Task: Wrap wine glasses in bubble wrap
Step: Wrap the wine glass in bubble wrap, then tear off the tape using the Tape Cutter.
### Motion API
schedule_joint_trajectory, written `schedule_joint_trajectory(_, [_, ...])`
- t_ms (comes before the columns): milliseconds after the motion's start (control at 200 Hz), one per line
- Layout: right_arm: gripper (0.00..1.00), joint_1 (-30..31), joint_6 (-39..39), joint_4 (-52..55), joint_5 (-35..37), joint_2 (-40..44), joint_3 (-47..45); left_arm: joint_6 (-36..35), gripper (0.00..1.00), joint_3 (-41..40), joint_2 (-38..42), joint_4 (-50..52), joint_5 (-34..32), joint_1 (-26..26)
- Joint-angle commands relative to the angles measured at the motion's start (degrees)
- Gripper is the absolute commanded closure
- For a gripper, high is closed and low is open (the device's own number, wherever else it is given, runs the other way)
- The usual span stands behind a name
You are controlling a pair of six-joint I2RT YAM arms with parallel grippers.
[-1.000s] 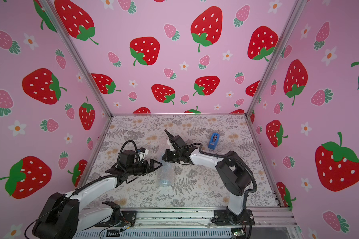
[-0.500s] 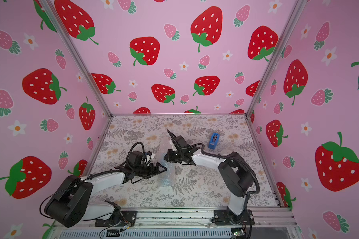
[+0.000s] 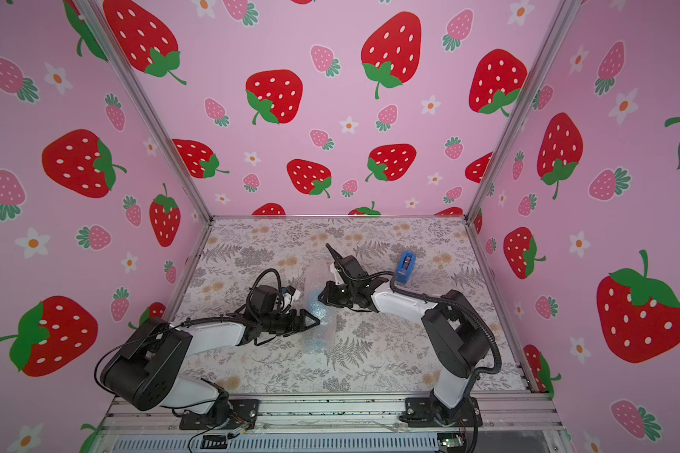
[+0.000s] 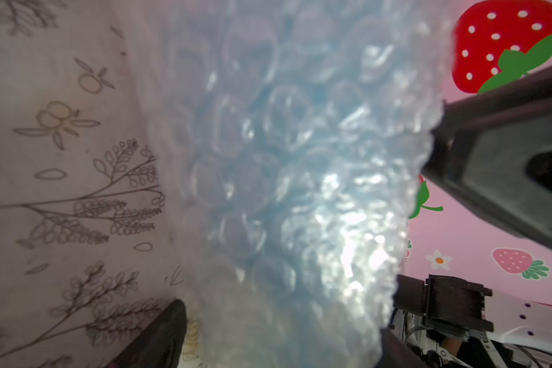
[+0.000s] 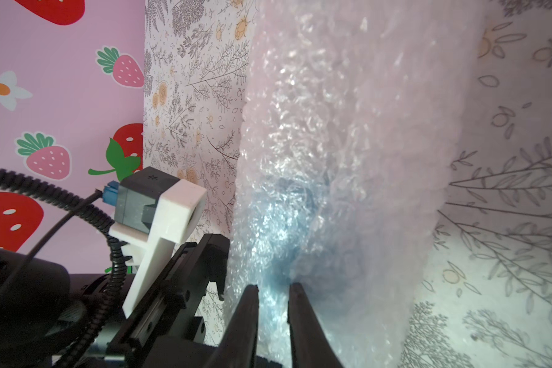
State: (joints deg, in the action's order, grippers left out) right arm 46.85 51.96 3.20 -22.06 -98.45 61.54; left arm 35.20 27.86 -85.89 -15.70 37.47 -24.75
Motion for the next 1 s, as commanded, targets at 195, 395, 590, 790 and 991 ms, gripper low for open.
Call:
schedule_joint_trajectory(195, [0.73,-8.43,-4.88,6.98,-2.06,9.90,-2.21,-1.78,0.24,0.32,-2.87,-5.46,0.25,-0.98])
schedule_joint_trajectory(395, [0.73,-22.65,-9.49,10.65,-3.17,15.97,-5.97,-2.85,0.27,0.00,-4.50,-7.05,-0.18,-1.67])
schedule_joint_trajectory(590, [0.73,-37.18,-13.04,10.51,-5.13,17.93,-9.91,-4.03,0.34,1.22,-6.81,-7.05,1.20,-2.22])
schedule_joint_trajectory(790, [0.73,-44.06,-15.87,10.33,-7.22,12.59,-8.67,-4.98,0.38,1.74,-8.81,-7.70,1.28,-2.49])
schedule_joint_trajectory(991, [0.73,-44.45,-17.45,10.52,-8.04,5.20,-4.13,-5.49,0.43,2.43,-10.60,-8.50,2.30,-2.58])
